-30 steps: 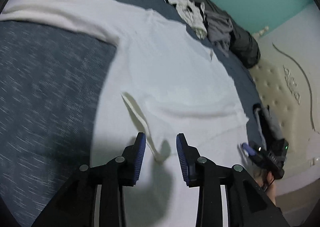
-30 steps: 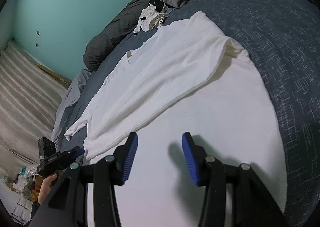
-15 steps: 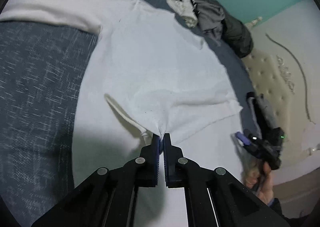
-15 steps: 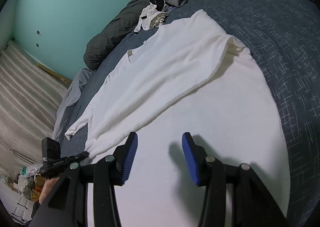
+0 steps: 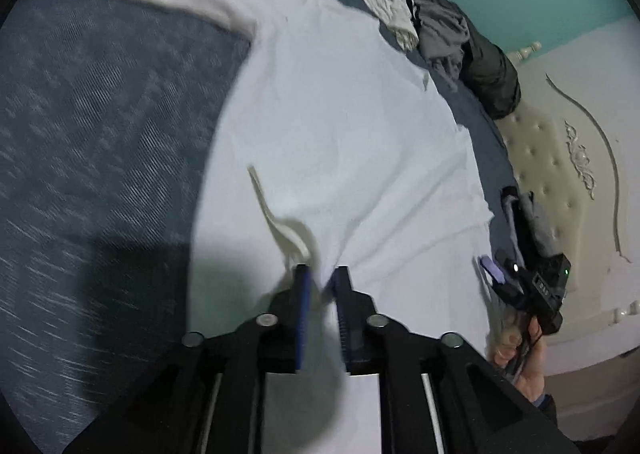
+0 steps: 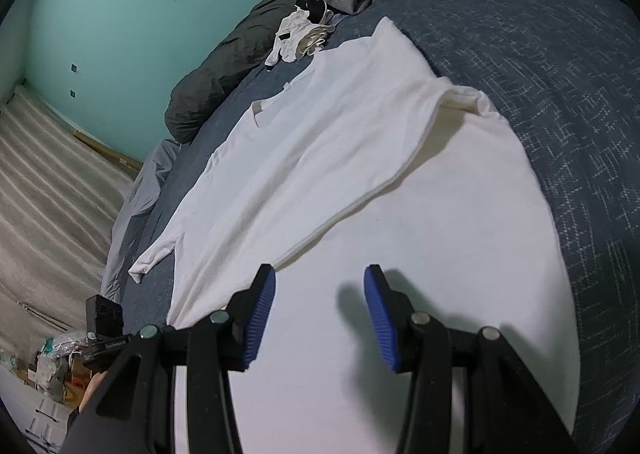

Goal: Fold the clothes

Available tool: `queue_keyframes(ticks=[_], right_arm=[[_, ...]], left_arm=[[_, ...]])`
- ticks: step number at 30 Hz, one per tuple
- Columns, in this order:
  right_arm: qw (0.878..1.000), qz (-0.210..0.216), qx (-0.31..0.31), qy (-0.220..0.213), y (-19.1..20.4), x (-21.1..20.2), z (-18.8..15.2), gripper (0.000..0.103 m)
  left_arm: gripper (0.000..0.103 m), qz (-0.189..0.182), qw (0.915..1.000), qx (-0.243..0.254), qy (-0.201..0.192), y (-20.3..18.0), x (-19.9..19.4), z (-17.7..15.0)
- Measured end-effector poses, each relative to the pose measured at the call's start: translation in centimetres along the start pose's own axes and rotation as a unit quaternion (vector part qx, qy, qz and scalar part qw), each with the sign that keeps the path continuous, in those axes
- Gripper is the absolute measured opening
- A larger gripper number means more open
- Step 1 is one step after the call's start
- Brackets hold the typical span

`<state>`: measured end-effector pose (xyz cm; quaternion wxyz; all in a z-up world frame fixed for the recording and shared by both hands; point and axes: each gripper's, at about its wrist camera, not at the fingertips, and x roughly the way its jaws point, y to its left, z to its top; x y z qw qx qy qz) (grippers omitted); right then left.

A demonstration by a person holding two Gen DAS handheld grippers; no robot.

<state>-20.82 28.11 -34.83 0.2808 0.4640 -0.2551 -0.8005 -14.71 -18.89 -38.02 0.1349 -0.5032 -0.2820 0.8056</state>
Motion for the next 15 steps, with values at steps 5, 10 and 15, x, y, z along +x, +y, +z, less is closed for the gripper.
queue_keyframes(ticks=[5,10,15], right_arm=[[1.0,-0.004,0.005,0.003,-0.4,0.2,0.1,0.047],[1.0,-0.007,0.004,0.005,-0.5,0.3,0.0,0.047],[1.0,-0.007,0.005,0.005,-0.6,0.2,0.1,0.047]], left_arm=[[0.045,0.014,0.9984,-0.006,-0.054,0.6,-1.0,2.1],[0.045,0.028,0.9979,0.005,-0.058,0.6,0.7,3.7],[0.025,0.054,0.9971,0.017,-0.051,0.2,2.8,3.8]])
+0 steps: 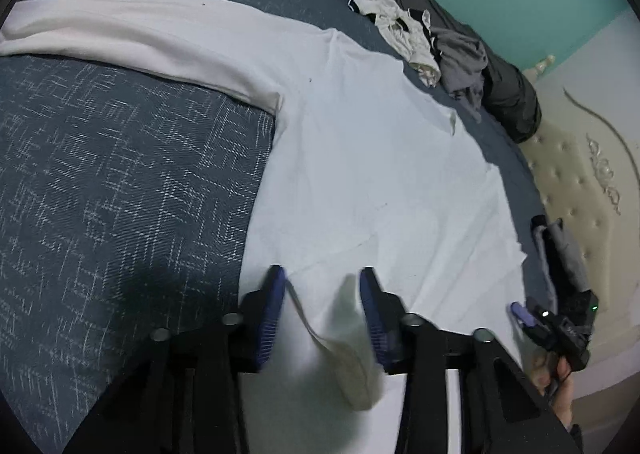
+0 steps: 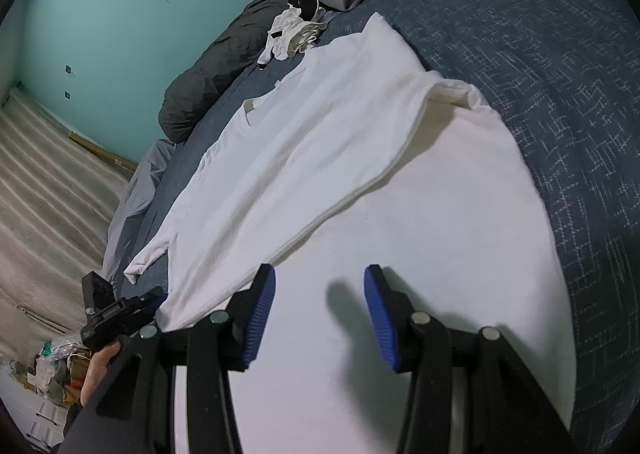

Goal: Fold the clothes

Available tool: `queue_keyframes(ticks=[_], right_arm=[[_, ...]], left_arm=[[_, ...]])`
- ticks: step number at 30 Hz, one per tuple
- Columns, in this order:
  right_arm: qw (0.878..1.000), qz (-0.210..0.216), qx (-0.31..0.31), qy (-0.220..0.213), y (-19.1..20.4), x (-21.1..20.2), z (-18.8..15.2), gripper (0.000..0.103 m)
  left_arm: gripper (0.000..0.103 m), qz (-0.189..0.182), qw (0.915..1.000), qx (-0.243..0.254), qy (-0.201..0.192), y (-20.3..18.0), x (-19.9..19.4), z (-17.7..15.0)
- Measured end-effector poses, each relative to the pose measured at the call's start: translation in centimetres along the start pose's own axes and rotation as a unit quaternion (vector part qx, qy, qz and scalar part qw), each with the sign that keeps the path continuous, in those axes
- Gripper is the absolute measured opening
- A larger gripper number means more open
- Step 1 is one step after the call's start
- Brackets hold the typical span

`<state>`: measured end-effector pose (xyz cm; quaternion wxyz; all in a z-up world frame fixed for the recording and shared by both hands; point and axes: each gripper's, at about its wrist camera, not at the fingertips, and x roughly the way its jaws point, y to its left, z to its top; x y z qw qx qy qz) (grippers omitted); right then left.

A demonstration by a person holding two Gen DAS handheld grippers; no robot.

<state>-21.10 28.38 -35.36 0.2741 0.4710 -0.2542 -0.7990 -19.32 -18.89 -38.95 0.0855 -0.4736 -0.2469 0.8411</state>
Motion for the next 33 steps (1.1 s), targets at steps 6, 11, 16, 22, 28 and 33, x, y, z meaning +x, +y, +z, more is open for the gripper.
queue_keyframes(ticks=[6,11,16,22,28,33], right_arm=[[1.0,0.002,0.001,-0.002,-0.1,-0.2,0.1,0.047],[1.0,0.003,0.001,-0.002,0.0,-0.1,0.2,0.047],[1.0,0.001,0.003,-0.002,-0.1,-0.1,0.3,0.047],[1.0,-0.007,0.003,-0.012,-0.3,-0.7,0.9,0.047],[0.995,-0.09,-0.012,-0.046,-0.8,-3.6,3.0,0.047],[0.975,-0.201,-0.096,-0.011,-0.3,-3.4,6.3,0.047]], left_arm=[[0.004,0.013,0.9995,0.007,-0.026,-0.2,-1.4,0.1],[0.004,0.022,0.9976,0.006,-0.065,-0.4,-3.1,0.8],[0.005,0.031,0.9984,-0.017,-0.044,1.1,-1.5,0.4],[0.006,0.043,0.9972,-0.012,-0.06,0.5,-3.0,0.1],[0.007,0.017,0.998,0.053,-0.029,-3.2,-1.2,-0.3],[0.007,0.023,0.9981,0.056,0.01,-2.7,0.8,-1.7]])
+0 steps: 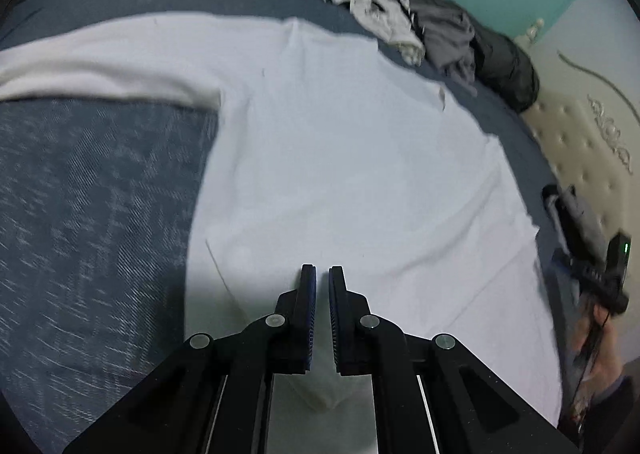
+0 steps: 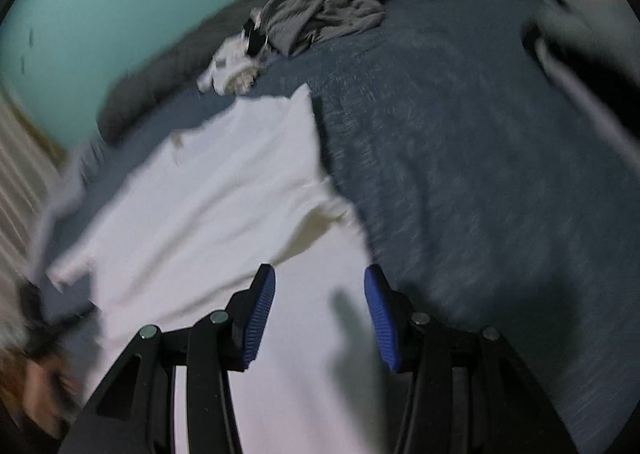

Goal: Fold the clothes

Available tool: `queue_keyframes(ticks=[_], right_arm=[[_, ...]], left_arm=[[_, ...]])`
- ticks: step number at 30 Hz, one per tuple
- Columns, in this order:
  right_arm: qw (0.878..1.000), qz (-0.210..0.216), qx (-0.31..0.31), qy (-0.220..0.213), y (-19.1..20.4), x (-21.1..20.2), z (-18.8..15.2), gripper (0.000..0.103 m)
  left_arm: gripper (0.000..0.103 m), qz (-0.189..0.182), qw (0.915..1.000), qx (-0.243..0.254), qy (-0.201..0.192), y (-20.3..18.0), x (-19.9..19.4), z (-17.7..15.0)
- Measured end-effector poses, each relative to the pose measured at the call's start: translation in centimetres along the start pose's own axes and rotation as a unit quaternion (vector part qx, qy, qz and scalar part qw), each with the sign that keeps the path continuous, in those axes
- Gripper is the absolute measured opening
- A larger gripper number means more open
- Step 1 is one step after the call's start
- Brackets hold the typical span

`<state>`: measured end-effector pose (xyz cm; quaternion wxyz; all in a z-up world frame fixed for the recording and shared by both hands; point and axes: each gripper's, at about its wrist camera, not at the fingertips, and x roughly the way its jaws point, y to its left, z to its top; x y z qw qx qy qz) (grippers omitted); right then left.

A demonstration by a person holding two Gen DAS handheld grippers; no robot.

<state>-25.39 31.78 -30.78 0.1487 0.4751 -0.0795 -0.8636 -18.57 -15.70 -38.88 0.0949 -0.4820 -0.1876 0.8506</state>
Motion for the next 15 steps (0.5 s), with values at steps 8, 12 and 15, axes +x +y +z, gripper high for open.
queue_keyframes(ticks=[8,12,15], right_arm=[[0.987,-0.075,-0.136,0.044,1.1,4.7,2.2,0.047],[0.98,-0.088,-0.175,0.036,1.8,5.9,2.6,0.018],[0.98,-0.097,-0.174,0.03,0.8,5.9,2.6,0.006]], left_arm=[[0.007,0.001,0.9999,-0.003,0.015,0.4,0.6,-0.5],[0.007,-0.001,0.9998,-0.004,0.02,0.6,0.9,-0.4],[0.006,-0.005,0.9997,-0.008,0.023,0.8,1.0,-0.3]])
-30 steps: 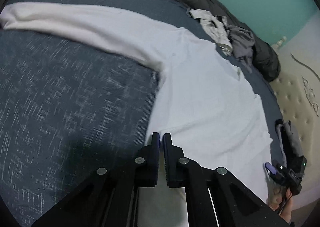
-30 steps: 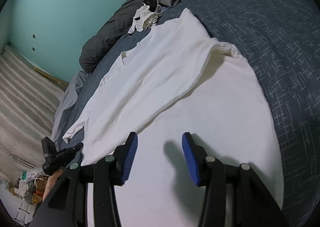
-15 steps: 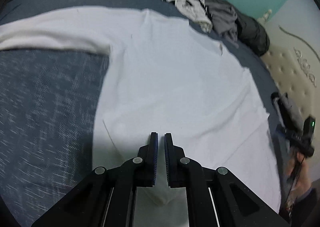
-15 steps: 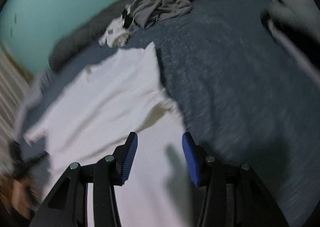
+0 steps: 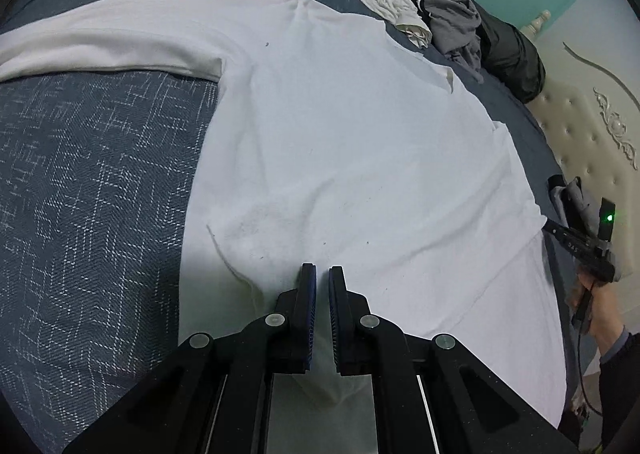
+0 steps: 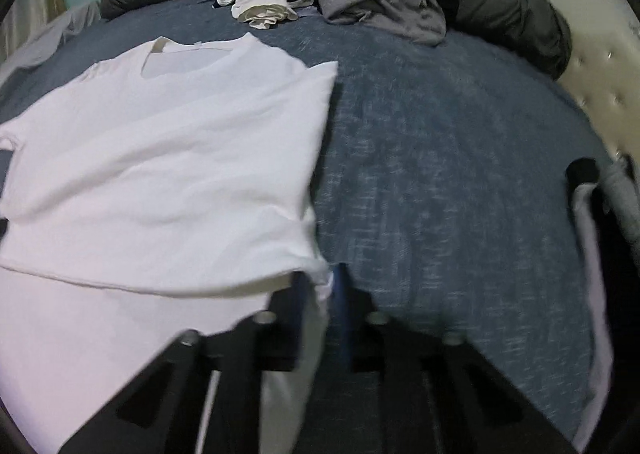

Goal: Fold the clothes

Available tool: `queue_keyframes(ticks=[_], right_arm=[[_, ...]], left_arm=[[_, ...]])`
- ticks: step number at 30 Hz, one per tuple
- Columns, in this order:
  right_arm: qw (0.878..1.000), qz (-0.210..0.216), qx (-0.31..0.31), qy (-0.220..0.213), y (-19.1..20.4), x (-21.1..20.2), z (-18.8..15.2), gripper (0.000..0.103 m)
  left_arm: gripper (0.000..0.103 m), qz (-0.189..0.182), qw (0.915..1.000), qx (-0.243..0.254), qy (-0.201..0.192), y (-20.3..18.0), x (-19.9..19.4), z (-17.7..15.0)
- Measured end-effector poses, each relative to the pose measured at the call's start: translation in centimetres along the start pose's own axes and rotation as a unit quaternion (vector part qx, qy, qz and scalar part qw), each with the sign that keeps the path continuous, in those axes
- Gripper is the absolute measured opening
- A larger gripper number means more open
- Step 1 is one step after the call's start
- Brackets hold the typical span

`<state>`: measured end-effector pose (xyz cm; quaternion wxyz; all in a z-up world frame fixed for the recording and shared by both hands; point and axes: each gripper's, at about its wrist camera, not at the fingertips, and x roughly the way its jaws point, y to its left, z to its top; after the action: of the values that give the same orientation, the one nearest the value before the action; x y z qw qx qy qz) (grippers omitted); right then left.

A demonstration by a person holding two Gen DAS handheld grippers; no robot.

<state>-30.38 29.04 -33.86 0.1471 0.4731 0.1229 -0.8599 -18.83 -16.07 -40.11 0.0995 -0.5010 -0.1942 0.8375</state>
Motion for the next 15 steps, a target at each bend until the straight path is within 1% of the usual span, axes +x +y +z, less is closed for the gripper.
queue_keyframes(ticks=[4,7,10,13,15], right_arm=[[1.0,-0.007,0.013,-0.004,-1.5,0.1,-0.6,0.005],[1.0,0.003,0.014,-0.001,-1.5,0.3,-0.9,0.005],[0.999,0.024,0.019,0.012,-2.1,0.3,-1.3,0.006],[0.998,0.033,0.054,0.019,-4.0,-0.6,-1.5,0.008],[0.995,0.051,0.09,0.01,-5.9,-1.6,-1.2,0.008]], left_arm=[[0.006,-0.001,1.0,0.0,0.002,-0.1,0.3,0.2],[0.006,-0.001,1.0,-0.001,0.002,0.0,0.2,0.3],[0.006,-0.002,1.0,-0.001,0.003,-0.1,0.3,0.5],[0.007,-0.002,1.0,-0.003,0.004,0.0,0.2,0.4],[0.006,-0.002,1.0,-0.003,0.005,0.0,0.2,0.4]])
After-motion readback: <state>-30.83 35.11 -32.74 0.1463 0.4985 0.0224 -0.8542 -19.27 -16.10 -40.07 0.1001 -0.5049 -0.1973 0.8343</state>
